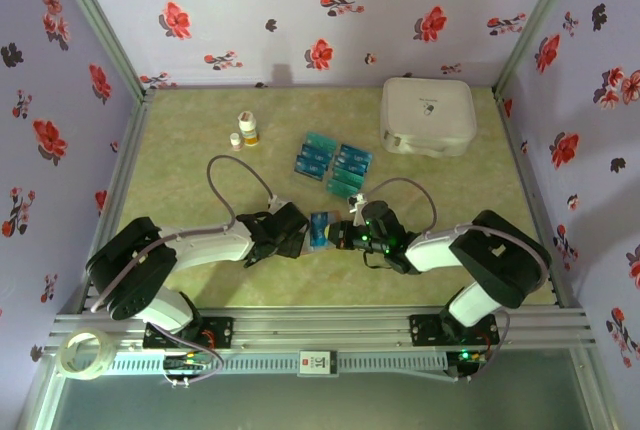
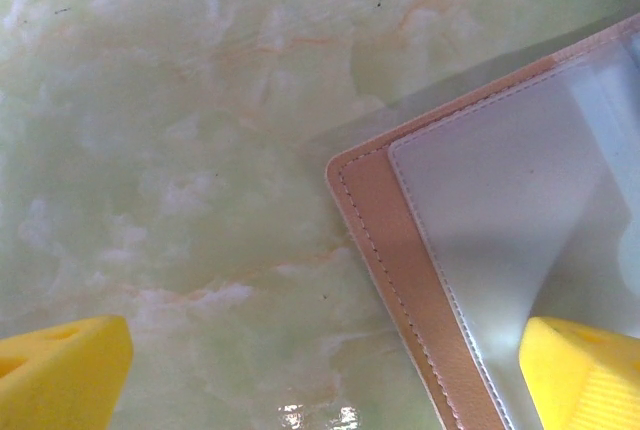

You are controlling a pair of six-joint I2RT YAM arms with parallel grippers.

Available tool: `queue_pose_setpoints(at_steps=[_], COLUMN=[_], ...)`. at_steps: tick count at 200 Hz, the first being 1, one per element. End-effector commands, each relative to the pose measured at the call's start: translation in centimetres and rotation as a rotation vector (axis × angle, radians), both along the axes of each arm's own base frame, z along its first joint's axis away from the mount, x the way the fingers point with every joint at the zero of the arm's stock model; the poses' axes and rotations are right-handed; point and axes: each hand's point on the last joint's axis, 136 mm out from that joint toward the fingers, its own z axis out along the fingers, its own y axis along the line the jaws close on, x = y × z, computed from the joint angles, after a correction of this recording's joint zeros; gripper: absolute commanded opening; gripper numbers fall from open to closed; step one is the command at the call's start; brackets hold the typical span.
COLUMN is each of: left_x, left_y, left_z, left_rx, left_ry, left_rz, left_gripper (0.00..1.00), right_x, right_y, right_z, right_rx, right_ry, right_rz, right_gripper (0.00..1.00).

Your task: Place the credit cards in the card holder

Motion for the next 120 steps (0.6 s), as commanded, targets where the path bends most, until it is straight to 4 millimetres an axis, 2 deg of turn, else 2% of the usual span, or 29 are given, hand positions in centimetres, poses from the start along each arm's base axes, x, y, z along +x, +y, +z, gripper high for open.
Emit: queue_pose_setpoints(at_steps=[1, 36, 88, 120], left_x=[-0.9, -0.8, -0.5, -1.0], left_y=[2.5, 2.4, 1.6, 1.7], left_z=[-1.0, -0.8, 1.6, 1.4], left_rx=[0.096, 0.088, -0.011, -0.063], left_ry=[0.032, 0.027, 0.028, 0.044], left_rz=[0.012, 0.014, 0.102, 0.155], left_gripper=[1.00, 1.00, 1.00, 1.00], right_x=[0.6, 0.7, 0.5, 0.6], right_y=[0.4, 0.4, 0.7, 0.9], right_z=[0.6, 0.3, 0.3, 0.8], right_rx=[0.022, 0.033, 0.056, 0.080], right_ry=[-0.034, -0.020, -0.009, -0.011], right_rz=[0.022, 0.037, 0.047, 0.042], right_gripper=[0.00, 0.00, 0.00, 0.00])
